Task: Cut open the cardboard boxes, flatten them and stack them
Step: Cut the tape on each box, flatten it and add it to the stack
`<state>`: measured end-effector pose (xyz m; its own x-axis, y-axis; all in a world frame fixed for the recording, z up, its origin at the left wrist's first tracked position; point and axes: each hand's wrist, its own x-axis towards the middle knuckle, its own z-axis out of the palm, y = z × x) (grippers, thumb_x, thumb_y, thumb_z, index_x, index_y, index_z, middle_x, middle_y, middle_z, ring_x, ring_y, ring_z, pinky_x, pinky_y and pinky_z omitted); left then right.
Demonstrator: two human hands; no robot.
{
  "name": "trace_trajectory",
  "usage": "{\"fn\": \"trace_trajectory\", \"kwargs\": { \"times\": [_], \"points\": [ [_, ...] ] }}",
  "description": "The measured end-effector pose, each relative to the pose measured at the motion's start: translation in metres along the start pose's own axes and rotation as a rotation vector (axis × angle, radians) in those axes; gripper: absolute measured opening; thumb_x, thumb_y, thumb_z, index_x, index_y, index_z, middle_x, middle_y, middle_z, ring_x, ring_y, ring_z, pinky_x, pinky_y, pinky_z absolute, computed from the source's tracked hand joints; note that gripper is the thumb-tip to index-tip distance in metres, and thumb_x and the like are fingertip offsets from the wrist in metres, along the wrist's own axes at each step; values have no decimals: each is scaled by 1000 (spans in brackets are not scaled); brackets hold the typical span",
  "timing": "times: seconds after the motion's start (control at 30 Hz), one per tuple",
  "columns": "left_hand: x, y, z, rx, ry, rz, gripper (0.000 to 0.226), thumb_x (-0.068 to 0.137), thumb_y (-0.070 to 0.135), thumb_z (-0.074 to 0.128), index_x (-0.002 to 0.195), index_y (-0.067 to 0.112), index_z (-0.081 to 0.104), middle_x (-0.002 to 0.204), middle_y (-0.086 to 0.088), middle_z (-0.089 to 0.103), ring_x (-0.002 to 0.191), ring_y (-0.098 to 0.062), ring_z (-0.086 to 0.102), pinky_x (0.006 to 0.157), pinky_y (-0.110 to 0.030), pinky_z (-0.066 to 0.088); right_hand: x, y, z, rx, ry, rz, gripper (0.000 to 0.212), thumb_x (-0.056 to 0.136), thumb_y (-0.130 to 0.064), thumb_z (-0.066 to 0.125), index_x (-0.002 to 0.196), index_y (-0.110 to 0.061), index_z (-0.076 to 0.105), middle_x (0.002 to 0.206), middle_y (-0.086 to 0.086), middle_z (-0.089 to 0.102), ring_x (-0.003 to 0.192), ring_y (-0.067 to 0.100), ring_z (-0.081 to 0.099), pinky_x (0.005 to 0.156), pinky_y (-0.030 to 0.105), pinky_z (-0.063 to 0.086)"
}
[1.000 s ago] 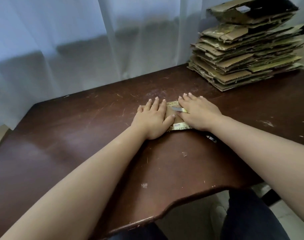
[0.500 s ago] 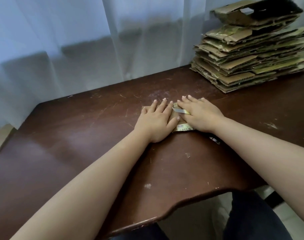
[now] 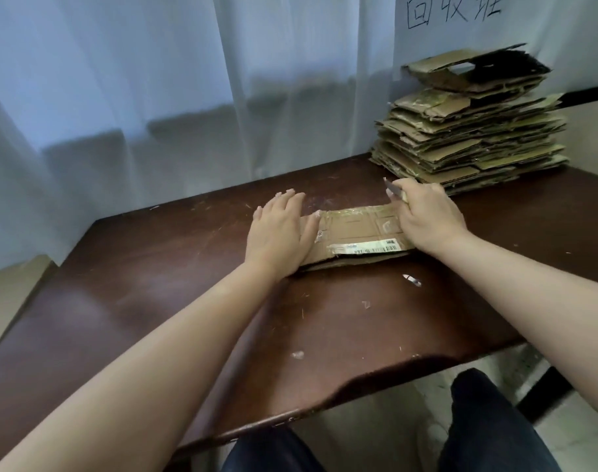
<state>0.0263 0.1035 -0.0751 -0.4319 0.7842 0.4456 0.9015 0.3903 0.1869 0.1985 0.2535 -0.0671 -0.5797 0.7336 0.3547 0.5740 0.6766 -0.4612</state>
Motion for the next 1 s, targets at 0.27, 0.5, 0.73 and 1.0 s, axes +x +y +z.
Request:
{"fn": "trace_trajectory", "kwargs": {
  "times": [0.27,0.5,0.73,1.0],
  "points": [
    [-12,-2,1,77,-330,-251,72,91,67,32,118,5,56,127,-14,53,123,-32,43,103,-50,36,-12,-6,-5,-166,-181,279,50,101,-48,28,111,-10,59,120,13,61,112,34,56,76,35,35],
    [-14,4,4,-198,-304,-353,61,85,63,54,105,6,53,110,-12,60,98,-28,54,78,-36,44,-19,-3,-1,-26,-208,342,62,84,-59,58,120,-10,51,123,7,60,114,31,56,76,33,38],
    [-1,23,0,-414,-76,-325,90,72,42,81,136,2,33,130,-9,48,120,-24,48,92,-26,39,-22,5,-11,39,-70,264,60,87,-52,61,125,-13,35,122,6,60,111,30,58,72,33,38],
    [53,66,-17,-407,142,-61,78,76,31,80,135,1,38,129,-13,50,124,-26,46,99,-23,33,4,22,-59,65,305,171,57,89,-47,59,126,-14,33,110,6,66,97,33,64,66,32,35]
  ]
}}
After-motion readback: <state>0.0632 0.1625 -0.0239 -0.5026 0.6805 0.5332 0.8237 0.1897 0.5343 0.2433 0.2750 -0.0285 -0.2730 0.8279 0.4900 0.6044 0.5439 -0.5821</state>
